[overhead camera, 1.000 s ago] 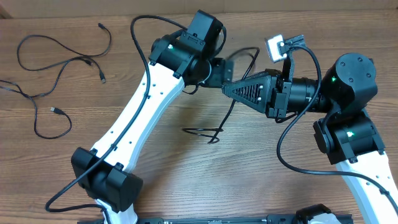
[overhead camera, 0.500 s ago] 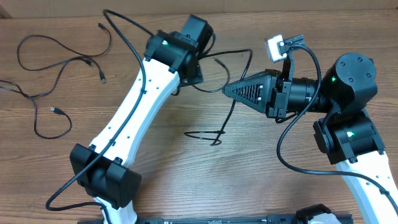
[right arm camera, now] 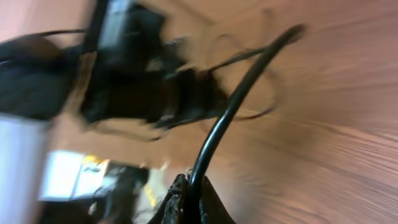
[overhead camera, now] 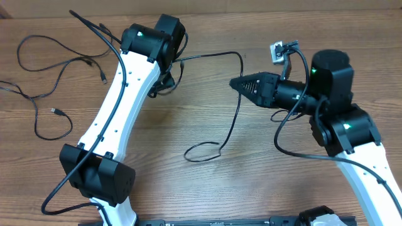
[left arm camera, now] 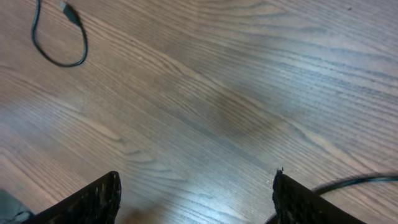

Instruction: Untangle cables

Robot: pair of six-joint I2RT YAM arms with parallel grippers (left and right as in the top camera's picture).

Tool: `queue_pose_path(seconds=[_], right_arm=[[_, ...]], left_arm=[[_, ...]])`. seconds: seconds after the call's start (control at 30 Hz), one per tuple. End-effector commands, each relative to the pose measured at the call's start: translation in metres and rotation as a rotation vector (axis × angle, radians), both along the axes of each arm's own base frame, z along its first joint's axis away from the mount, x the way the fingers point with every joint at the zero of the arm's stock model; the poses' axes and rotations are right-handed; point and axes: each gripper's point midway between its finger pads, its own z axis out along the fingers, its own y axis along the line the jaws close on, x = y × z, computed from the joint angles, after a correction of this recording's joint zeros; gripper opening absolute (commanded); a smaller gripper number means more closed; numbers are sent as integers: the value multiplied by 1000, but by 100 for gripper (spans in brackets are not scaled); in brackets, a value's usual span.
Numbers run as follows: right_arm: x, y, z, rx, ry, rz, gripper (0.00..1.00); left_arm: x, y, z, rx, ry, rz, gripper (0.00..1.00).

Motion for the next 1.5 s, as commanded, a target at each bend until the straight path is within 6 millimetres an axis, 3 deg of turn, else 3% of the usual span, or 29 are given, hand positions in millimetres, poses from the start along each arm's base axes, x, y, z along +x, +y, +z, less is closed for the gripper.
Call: queue_pose_path(seconds=[0.0, 0.13, 0.27, 0.43, 0.53, 0.77, 1.1, 1.23, 1.4, 1.47], right_arm=[[25, -17, -24, -133, -3, -134, 4], [32, -22, -53, -192, 85, -171, 4], [36, -20, -67, -206, 129, -164, 4], [37, -21, -68, -209, 130, -168, 4], [42, -27, -71, -233, 128, -206, 4], [53, -49, -81, -268, 189, -347, 4], [58, -69, -92, -307, 251, -485, 4], [62, -76, -94, -326, 249, -534, 4], [64, -74, -90, -303, 246, -532, 4], [64, -74, -91, -304, 248, -532, 4]], left_arm=[[-4, 15, 4, 85, -1, 37, 77], [-12, 36, 13, 195, -5, 91, 77], [-10, 45, 15, 220, 1, 83, 74], [-10, 60, 15, 219, 13, 116, 81], [-11, 67, 12, 195, 30, 141, 100], [-15, 78, 5, 119, 64, 197, 100], [-21, 114, 0, 48, 83, 340, 99], [-25, 116, -7, -64, 114, 383, 100], [-26, 106, -11, -152, 157, 312, 100], [-26, 93, -14, -227, 171, 300, 100]])
